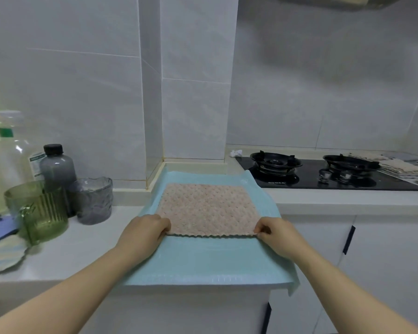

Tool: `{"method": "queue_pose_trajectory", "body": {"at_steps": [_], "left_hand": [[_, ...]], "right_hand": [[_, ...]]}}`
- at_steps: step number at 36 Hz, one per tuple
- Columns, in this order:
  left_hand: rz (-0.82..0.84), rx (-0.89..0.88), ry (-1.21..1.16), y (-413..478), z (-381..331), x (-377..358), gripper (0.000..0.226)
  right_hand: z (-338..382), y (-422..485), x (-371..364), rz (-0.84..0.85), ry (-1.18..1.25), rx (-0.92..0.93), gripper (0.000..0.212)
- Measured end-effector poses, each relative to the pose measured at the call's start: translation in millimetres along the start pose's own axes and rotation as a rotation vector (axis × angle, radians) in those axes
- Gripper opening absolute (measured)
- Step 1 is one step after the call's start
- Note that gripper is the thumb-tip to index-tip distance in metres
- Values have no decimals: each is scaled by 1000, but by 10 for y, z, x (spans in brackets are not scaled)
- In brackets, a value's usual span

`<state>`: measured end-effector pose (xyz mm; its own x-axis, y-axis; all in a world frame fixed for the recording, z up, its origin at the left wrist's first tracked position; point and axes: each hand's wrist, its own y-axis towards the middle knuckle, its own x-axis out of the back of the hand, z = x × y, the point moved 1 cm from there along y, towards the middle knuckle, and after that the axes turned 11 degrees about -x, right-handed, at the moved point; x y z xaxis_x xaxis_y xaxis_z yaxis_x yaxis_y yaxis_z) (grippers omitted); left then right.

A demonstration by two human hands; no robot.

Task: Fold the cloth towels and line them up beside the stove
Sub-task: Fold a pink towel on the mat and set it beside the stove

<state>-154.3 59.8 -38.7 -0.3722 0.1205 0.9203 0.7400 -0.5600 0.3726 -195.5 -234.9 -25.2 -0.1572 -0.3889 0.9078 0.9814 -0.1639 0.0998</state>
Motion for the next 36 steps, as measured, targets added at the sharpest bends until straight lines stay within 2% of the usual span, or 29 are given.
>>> {"method": "queue_pose_trajectory", "body": {"at_steps": [6, 14, 16, 18, 23, 31, 33, 36], "left_hand": [[-25, -66, -6, -91, -32, 158, 24], [200, -63, -164, -275, -88, 431, 22], [262, -28, -238, -337, -124, 505, 22], [303, 5, -293, -398, -153, 584, 13], [392, 18, -348, -533, -241, 723, 21], [334, 50, -378, -654, -284, 811, 22], [307, 54, -395, -658, -276, 802, 20], [253, 81, -501, -646, -264, 772, 19]], "right_hand": [[12, -187, 24, -38, -5, 13, 12], [7, -570, 154, 112, 218, -57, 22], [23, -673, 169, 148, 210, -54, 21], [38, -758, 193, 166, 213, -56, 22], [78, -947, 331, 251, 214, -65, 19], [128, -1045, 384, 295, 205, -58, 17], [113, -1021, 381, 260, 195, -52, 19], [80, -942, 375, 105, 165, -18, 27]]}}
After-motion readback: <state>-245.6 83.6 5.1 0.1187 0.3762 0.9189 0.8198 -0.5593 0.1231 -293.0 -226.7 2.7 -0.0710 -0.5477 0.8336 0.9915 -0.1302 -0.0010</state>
